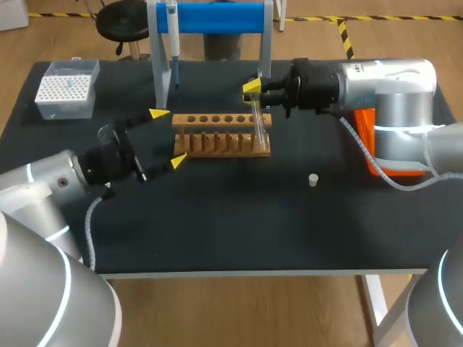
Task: Invert the test tube, pick up the pipette, mount the tip to pipette, aspirate from beaker and dispense into the tube, eject the tip, return the pipette, and cap with the stopper.
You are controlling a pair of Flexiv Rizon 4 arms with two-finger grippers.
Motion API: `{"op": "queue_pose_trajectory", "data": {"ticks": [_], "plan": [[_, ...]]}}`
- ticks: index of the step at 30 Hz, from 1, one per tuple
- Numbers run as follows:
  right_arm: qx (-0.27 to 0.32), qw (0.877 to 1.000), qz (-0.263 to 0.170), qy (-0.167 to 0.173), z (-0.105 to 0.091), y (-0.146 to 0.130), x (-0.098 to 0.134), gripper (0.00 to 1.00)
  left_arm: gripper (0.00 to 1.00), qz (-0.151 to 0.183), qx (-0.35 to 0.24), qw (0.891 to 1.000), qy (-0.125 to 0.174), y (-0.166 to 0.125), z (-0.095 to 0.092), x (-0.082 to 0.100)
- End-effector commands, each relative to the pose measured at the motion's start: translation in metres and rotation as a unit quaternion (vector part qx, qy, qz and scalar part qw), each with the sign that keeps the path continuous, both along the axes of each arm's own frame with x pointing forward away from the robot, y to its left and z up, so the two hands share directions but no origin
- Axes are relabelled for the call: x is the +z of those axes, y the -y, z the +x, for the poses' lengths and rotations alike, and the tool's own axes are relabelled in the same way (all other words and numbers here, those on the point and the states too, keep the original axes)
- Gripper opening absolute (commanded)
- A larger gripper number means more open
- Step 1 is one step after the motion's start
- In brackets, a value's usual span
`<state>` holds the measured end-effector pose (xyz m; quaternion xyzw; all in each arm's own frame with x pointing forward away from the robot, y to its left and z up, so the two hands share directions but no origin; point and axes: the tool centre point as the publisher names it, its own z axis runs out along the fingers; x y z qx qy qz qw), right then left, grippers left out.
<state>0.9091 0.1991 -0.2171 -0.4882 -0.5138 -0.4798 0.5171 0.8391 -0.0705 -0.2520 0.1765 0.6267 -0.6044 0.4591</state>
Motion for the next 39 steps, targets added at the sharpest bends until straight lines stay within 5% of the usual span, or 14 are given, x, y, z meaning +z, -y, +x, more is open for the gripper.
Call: {"op": "queue_pose_trajectory", "data": {"ticks": [1, 5, 10, 26, 39], "plan": [[-0.001, 1.000, -0.001, 0.000, -0.001, 0.000, 0.001, 0.00, 1.00, 0.119, -0.001, 0.973, 0.196, 0.008, -0.004, -0.001], [-0.001, 1.000, -0.001, 0.000, -0.001, 0.000, 0.001, 0.00, 1.00, 0.196, 0.016, 0.958, 0.211, 0.020, -0.002, 0.006], [-0.001, 1.000, -0.001, 0.000, -0.001, 0.000, 0.001, 0.00, 1.00, 0.235, 0.016, 0.950, 0.206, 0.029, 0.004, 0.008], [-0.001, 1.000, -0.001, 0.000, -0.001, 0.000, 0.001, 0.00, 1.00, 0.185, -0.050, 0.946, 0.260, 0.069, -0.003, 0.008], [-0.001, 1.000, -0.001, 0.000, -0.001, 0.000, 0.001, 0.00, 1.00, 0.157, -0.097, 0.933, 0.310, 0.112, -0.023, 0.033]]}}
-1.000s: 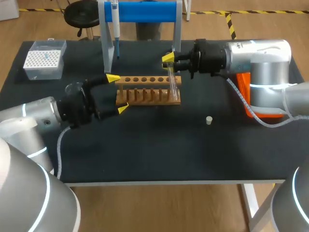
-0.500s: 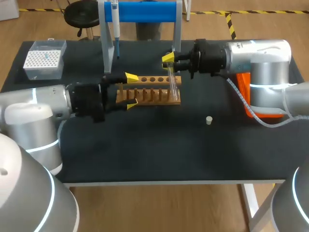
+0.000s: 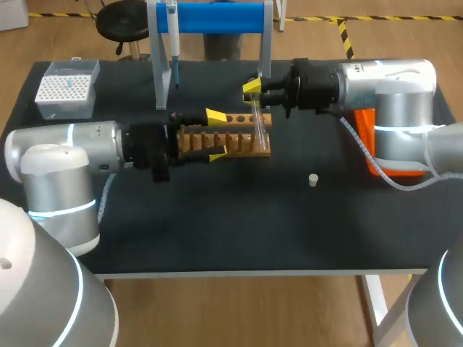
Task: Invert the test tube, pick up the pipette, mount the tip to pipette, aspirate from beaker and dispense into the tube, eject the tip, return the pipette, and cap with the stopper.
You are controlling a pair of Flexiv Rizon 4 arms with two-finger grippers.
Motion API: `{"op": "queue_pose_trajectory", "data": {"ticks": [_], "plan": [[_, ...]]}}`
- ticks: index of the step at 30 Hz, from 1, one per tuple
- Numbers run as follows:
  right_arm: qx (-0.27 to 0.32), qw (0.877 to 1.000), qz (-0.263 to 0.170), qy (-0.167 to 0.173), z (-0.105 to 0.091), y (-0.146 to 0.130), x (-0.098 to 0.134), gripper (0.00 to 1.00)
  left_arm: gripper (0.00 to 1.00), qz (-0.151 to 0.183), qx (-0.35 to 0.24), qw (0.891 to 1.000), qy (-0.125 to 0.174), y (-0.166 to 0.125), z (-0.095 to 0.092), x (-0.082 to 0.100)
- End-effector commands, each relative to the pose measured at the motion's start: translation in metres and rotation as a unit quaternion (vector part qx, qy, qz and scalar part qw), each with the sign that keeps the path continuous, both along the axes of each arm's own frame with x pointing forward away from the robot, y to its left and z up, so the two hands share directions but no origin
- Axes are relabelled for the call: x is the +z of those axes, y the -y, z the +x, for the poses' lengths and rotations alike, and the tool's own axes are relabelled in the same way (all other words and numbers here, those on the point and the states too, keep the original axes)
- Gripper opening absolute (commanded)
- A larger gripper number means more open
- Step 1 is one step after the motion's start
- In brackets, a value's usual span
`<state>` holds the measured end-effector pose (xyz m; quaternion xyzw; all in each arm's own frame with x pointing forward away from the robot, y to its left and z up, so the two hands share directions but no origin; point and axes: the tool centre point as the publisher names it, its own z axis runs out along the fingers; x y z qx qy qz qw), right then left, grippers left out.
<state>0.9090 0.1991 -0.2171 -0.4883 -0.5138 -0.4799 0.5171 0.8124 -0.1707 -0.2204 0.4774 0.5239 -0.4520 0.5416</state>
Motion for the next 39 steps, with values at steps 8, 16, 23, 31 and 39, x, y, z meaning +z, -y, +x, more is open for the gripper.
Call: {"op": "queue_pose_trajectory", "data": {"ticks": [8, 16, 23, 31, 39], "plan": [[-0.001, 1.000, -0.001, 0.000, 0.000, 0.000, 0.001, 0.00, 1.00, 0.001, -0.045, 0.999, 0.000, 0.033, 0.000, 0.005], [-0.001, 1.000, -0.001, 0.000, 0.000, 0.000, 0.001, 0.00, 1.00, 0.002, -0.073, 0.997, -0.005, 0.055, 0.001, 0.007], [-0.001, 1.000, -0.001, 0.000, 0.000, 0.000, 0.001, 0.00, 1.00, 0.005, -0.090, 0.996, -0.005, 0.072, 0.003, 0.011], [-0.001, 1.000, -0.001, 0.000, 0.000, 0.000, 0.001, 0.00, 0.79, 0.011, -0.093, 0.995, -0.021, 0.082, 0.003, 0.010], [-0.001, 1.000, -0.001, 0.000, 0.000, 0.000, 0.001, 0.00, 0.64, 0.006, -0.085, 0.996, -0.025, 0.084, 0.003, 0.009]]}}
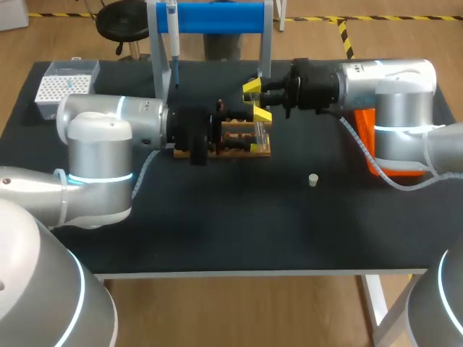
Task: Invert the test tube, pick up the pipette, mount the tip to pipette, aspirate from beaker and dispense into the tube, eject the tip, return the pipette, and cap with the stopper.
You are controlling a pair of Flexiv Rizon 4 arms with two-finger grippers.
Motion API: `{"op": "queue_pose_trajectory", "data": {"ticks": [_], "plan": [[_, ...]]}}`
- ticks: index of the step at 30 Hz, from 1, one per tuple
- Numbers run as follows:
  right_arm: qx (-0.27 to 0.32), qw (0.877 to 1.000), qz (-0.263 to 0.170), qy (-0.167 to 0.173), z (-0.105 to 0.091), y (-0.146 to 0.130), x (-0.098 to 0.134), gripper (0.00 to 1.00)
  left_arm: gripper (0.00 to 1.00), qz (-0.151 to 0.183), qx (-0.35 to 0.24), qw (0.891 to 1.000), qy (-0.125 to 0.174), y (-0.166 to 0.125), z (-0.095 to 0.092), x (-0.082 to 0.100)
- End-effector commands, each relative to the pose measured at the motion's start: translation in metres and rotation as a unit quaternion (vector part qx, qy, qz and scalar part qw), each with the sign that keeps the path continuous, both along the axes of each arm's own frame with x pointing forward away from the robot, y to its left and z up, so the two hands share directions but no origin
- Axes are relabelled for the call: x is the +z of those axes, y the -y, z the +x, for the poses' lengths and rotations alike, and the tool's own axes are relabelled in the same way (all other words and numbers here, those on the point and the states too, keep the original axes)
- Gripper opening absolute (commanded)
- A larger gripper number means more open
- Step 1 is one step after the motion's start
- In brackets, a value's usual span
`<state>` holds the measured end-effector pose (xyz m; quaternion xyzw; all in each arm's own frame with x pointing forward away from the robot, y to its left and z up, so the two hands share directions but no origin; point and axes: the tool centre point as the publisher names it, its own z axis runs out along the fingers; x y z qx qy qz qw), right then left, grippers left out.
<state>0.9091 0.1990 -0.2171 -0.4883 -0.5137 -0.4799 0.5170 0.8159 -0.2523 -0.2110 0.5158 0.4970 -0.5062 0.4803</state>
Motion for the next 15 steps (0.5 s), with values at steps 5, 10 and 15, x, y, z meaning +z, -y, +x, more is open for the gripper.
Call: {"op": "queue_pose_trajectory", "data": {"ticks": [5, 10, 15], "plan": [[-0.001, 1.000, -0.001, 0.000, -0.0005, -0.0001, 0.0008, 0.00, 0.54, -0.004, 0.008, 1.000, 0.001, 0.0021, -0.0008, -0.0005], [-0.001, 1.000, -0.001, 0.000, -0.0005, -0.0001, 0.0008, 0.00, 0.39, -0.007, 0.011, 1.000, 0.001, 0.0017, -0.0004, -0.0009], [-0.001, 1.000, -0.001, 0.000, -0.0005, -0.0001, 0.0008, 0.00, 0.28, -0.008, 0.012, 1.000, 0.000, 0.0011, 0.0001, -0.0013]]}}
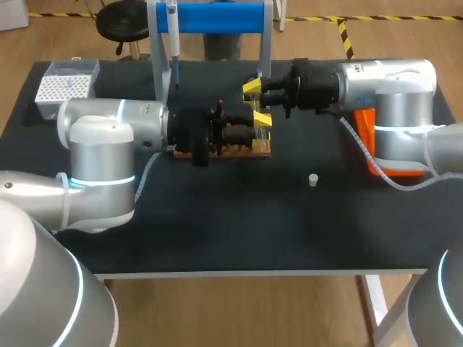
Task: Invert the test tube, pick up the pipette, mount the tip to pipette, aspirate from beaker and dispense into the tube, eject the tip, return the pipette, and cap with the stopper.
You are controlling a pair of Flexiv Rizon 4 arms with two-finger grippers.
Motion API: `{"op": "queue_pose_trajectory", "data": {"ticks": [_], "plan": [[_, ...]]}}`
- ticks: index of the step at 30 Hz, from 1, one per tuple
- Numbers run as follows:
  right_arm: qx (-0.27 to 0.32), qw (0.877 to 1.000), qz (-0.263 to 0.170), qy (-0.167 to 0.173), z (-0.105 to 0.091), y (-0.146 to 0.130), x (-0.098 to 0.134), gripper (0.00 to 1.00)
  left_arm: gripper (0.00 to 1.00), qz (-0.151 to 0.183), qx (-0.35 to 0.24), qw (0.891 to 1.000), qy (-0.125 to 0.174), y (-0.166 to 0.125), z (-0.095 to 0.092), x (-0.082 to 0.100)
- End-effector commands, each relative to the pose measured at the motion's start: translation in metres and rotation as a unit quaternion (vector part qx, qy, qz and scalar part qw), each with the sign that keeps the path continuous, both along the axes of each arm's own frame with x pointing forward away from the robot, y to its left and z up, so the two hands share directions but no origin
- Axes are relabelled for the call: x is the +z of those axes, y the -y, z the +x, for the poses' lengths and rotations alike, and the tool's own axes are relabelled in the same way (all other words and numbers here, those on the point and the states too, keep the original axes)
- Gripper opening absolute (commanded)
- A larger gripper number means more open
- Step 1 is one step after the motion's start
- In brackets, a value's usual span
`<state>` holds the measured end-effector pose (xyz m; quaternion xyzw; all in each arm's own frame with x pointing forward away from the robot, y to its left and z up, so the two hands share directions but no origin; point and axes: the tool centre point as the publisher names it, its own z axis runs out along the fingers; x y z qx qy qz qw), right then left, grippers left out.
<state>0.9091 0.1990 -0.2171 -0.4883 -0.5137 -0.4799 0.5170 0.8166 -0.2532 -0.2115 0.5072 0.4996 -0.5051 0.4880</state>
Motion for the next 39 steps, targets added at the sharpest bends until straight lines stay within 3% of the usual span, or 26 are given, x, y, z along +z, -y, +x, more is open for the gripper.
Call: {"op": "queue_pose_trajectory", "data": {"ticks": [1, 2, 4, 9, 10, 11, 12, 32, 34, 39], "plan": [[-0.001, 1.000, -0.001, 0.000, 0.000, 0.000, 0.001, 0.00, 0.25, -0.002, 0.002, 1.000, 0.001, 0.000, 0.000, -0.001], [-0.001, 1.000, -0.001, 0.000, 0.000, 0.000, 0.001, 0.00, 0.20, -0.002, 0.002, 1.000, 0.001, 0.000, 0.000, -0.001], [-0.001, 1.000, -0.001, 0.000, 0.000, 0.000, 0.001, 0.00, 0.00, -0.003, 0.003, 1.000, 0.001, 0.000, 0.000, -0.001], [-0.001, 1.000, -0.001, 0.000, 0.000, 0.000, 0.001, 0.00, 0.00, -0.003, -0.001, 1.000, -0.001, -0.001, 0.000, -0.001], [-0.001, 1.000, -0.001, 0.000, 0.000, 0.000, 0.001, 0.36, 0.00, -0.003, -0.001, 1.000, -0.002, -0.001, 0.000, -0.001], [-0.001, 1.000, -0.001, 0.000, 0.000, 0.000, 0.001, 0.90, 0.00, -0.001, -0.001, 1.000, -0.002, -0.001, 0.000, -0.001], [-0.001, 1.000, -0.001, 0.000, 0.000, 0.000, 0.001, 1.00, 0.00, 0.001, 0.000, 1.000, -0.003, -0.001, 0.000, -0.001], [-0.001, 1.000, -0.001, 0.000, 0.000, 0.000, 0.001, 1.00, 0.00, 0.001, 0.000, 1.000, -0.003, -0.001, 0.000, -0.001], [-0.011, 0.997, -0.015, 0.074, -0.006, 0.011, -0.001, 1.00, 0.00, 0.001, 0.000, 1.000, -0.003, -0.001, 0.000, -0.001], [-0.027, 0.979, -0.038, 0.197, -0.007, 0.036, -0.006, 1.00, 0.00, 0.001, 0.000, 1.000, -0.003, -0.001, 0.000, -0.001]]}}
